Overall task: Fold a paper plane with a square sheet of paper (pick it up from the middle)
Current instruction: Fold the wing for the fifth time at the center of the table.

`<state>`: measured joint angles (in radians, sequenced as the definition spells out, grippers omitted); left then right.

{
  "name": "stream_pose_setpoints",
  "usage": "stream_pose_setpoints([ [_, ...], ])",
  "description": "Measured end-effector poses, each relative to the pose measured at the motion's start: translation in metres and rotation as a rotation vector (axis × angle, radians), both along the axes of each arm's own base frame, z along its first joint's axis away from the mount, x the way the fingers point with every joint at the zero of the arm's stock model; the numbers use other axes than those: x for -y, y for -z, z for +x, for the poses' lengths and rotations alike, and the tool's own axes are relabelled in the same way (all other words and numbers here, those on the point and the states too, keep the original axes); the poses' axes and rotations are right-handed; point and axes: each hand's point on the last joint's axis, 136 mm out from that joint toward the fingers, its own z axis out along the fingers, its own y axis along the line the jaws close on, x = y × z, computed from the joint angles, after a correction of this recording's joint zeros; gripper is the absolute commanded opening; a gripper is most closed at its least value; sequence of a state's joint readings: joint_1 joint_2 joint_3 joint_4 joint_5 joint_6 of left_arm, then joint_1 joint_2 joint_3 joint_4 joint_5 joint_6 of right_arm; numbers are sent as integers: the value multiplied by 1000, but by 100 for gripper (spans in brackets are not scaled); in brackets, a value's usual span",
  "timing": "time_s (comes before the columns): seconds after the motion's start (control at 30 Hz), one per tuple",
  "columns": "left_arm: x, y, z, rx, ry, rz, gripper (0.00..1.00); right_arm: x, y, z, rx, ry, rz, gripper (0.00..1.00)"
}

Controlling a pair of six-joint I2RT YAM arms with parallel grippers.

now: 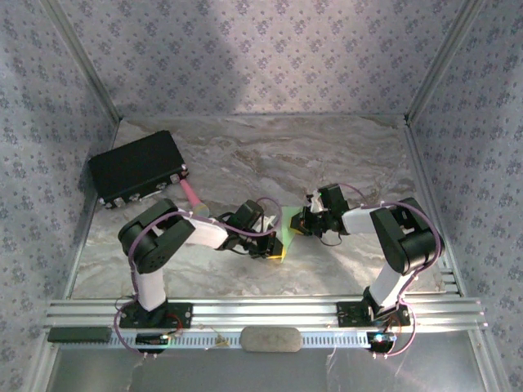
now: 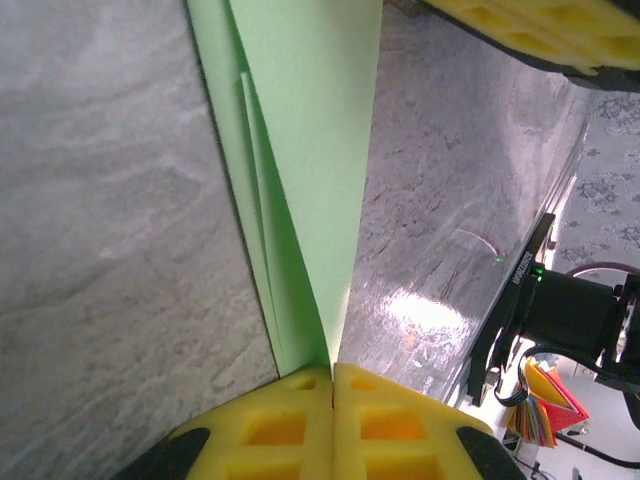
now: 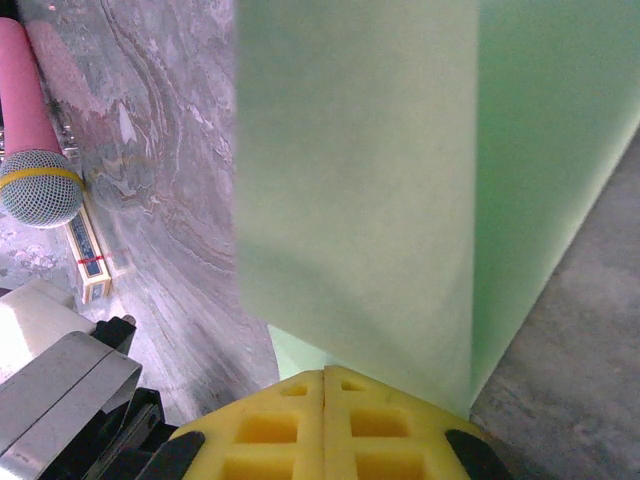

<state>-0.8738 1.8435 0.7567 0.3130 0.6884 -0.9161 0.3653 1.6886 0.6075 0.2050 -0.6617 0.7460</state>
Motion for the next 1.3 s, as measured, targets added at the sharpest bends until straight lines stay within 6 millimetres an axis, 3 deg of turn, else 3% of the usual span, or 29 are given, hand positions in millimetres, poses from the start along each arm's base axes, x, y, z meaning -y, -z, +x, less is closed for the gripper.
stream_pose_setpoints([
  [0.07, -1, 0, -3, -3, 7, 1, 9, 0, 0, 0, 0, 0, 0, 5],
  [0.13, -2, 0, -5, -4, 13, 6, 0, 0, 0, 0, 0, 0, 0, 5],
  [0.33, -3, 2, -8, -2, 19, 9, 4, 0, 0, 0, 0, 0, 0, 5],
  [0.53, -4, 2, -8, -1, 20, 10, 0, 0, 0, 0, 0, 0, 0, 5],
  [0.63, -4, 2, -9, -1, 22, 10, 11, 0, 0, 0, 0, 0, 0, 5],
  [0.73, -7, 2, -14, -5, 28, 16, 0, 0, 0, 0, -2, 0, -1, 5],
  [0.97, -9, 2, -17, -2, 36, 18, 0, 0, 0, 0, -3, -1, -2, 5],
  [1.13, -10, 1, -19, -4, 39, 21, 9, 0, 0, 0, -3, -1, -2, 5],
  [1.3, -21, -1, -39, -33, 63, 57, 11, 0, 0, 0, -3, -1, -2, 5],
])
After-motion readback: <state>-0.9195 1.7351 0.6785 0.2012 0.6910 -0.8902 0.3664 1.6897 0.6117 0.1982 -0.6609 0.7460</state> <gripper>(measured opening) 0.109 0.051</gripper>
